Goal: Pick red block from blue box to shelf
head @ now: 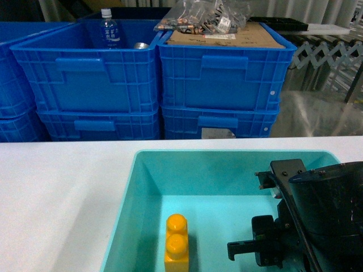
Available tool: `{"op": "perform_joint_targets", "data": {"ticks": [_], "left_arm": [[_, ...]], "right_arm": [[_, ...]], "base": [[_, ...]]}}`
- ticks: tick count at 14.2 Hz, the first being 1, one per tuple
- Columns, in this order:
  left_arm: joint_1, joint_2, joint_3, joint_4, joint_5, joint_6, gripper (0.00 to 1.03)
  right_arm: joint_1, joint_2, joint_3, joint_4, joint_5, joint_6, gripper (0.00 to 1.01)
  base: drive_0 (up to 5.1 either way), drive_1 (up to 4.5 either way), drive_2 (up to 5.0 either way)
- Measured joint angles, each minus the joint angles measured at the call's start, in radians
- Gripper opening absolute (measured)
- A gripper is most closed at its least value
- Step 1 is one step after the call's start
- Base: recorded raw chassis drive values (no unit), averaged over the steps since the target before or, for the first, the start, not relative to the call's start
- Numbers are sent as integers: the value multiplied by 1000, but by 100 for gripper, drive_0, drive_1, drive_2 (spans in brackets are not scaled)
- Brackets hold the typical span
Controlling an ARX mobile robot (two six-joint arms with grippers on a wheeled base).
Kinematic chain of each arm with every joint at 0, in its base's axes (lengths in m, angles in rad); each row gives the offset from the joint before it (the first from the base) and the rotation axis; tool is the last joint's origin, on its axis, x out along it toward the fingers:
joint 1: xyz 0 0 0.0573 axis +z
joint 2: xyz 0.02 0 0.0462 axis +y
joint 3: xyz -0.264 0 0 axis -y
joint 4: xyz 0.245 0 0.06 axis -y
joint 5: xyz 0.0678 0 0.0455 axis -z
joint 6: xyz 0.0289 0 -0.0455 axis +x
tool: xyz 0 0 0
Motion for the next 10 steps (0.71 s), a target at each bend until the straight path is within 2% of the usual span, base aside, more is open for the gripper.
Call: {"op": "perform_joint_targets", "data": {"ticks": [3,6,9,10], "left_arm": [[0,0,0,0,0,0,98],[0,0,0,0,0,0,98],[0,0,0,0,0,0,98],[0,0,0,0,0,0,98]], "right_arm": [[3,-151,-6,-55,-30,-39,28],[-40,-319,-2,-172,-73,-75,28],[-163,-576,-5,-317,-171,-116,28],[-231,-678,-8,-351,-211,-132,28]], "base": [[0,0,0],[0,0,0],[0,0,0],[0,0,0]]}}
